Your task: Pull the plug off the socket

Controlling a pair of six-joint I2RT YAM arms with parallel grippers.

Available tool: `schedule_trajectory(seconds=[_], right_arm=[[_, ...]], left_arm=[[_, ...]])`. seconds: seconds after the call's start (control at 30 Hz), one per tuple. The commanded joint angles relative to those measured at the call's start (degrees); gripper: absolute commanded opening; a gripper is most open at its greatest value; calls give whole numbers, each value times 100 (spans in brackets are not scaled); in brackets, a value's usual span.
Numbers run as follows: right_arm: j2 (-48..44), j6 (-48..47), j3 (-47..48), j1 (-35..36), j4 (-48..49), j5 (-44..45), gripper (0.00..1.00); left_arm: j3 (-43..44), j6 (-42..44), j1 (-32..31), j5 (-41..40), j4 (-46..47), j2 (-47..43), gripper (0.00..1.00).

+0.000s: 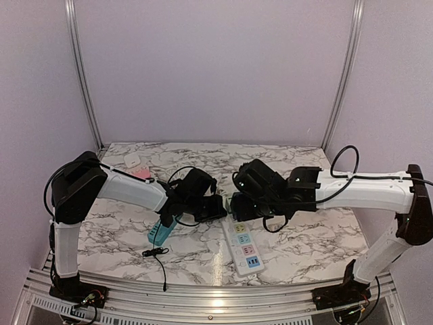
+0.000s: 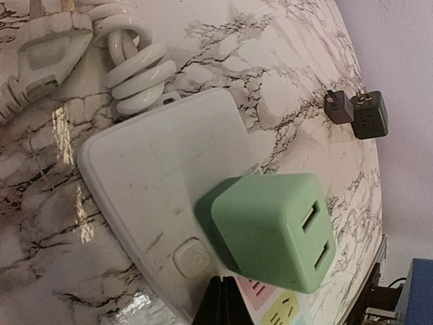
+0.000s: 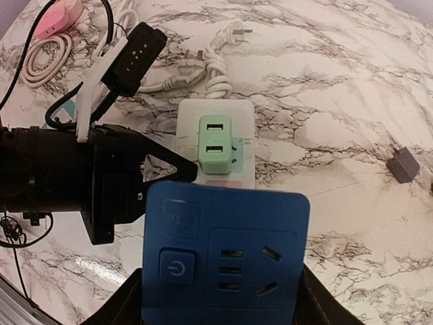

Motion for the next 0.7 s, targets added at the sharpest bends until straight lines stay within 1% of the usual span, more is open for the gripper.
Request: schedule_trajectory(seconds=[0.0,0.23,0.3,0.53,0.67], right_arm=[[-431,64,-170,-217,16,86,30],[-1381,68,-1157,-996,384,-378,29],[-1650,68,-1524,-1296,597,-681,29],[-2645,85,-2851,-2511,1679,-2060,29],[-2957,179,-3579,-3166,2369,-3017,29]], left_arm=[[-240,141,19,-278,-1437,257,0],[87,367,15,-330,-1682,-30,0],[215,434,13,-337,-1733,-115,0],[547,585,11,-373,-1982,-425,0],[599,631,13,-405,-2054,-536,0]])
